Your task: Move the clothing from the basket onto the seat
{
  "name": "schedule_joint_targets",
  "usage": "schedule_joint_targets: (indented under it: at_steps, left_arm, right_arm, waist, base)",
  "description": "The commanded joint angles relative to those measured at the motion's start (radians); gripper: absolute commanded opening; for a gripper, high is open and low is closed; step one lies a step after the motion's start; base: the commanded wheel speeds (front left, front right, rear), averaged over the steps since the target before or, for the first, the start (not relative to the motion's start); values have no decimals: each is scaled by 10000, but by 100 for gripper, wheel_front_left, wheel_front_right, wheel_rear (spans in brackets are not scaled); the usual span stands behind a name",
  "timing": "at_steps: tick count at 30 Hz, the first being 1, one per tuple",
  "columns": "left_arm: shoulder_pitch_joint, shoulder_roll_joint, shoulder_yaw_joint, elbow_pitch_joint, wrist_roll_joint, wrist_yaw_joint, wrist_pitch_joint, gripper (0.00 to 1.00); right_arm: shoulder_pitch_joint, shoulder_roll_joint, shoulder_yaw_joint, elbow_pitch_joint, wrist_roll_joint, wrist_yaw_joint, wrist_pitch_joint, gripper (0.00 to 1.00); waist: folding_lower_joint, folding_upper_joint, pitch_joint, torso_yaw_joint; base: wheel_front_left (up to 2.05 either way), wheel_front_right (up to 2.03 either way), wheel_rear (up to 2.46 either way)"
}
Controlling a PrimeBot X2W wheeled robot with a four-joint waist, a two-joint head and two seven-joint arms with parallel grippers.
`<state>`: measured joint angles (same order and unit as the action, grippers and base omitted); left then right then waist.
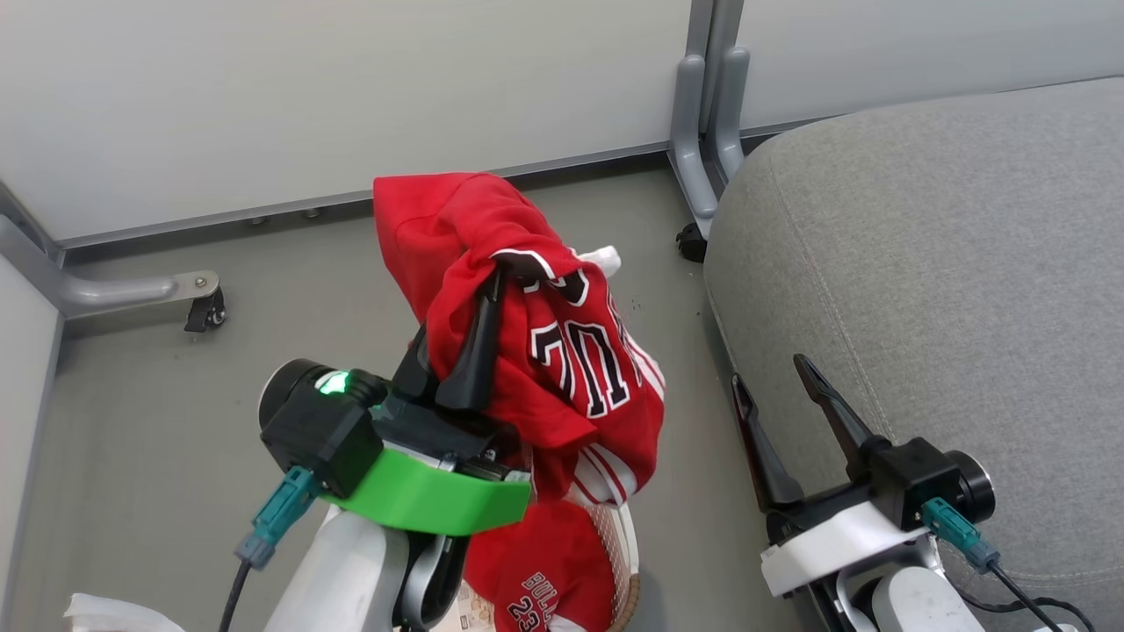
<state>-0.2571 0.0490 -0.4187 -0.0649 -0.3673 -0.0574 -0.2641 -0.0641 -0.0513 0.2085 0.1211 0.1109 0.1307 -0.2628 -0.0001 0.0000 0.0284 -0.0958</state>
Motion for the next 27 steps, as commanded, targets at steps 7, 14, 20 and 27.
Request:
schedule_joint_targets:
  at_steps: [7,14,20,27]
  left_arm:
    - [-85,28,123,-20,-11,54,-6,0]
    - [-26,28,211,103,128,32,-6,0]
    - [45,28,295,146,215,-21,-6,0]
    - [7,27,145,125,-53,-54,-6,0]
  right_arm:
    - [-35,-26,69,-90,-50,1,-31,100]
    - [-86,-601,1085,-664,-4,1,-31,100]
    - [86,-1244,2547,-1351,148,1,-31,100]
    - [-15,-1373,3128,-1180,-215,-1,-31,100]
  waist:
    - [1,0,59,-8]
    - [1,0,78,-61]
    - [1,0,66,-118]
    - [1,0,53,-26]
  base:
    - [0,0,0]
    - [0,0,0]
    - [0,0,0]
    - [0,0,0]
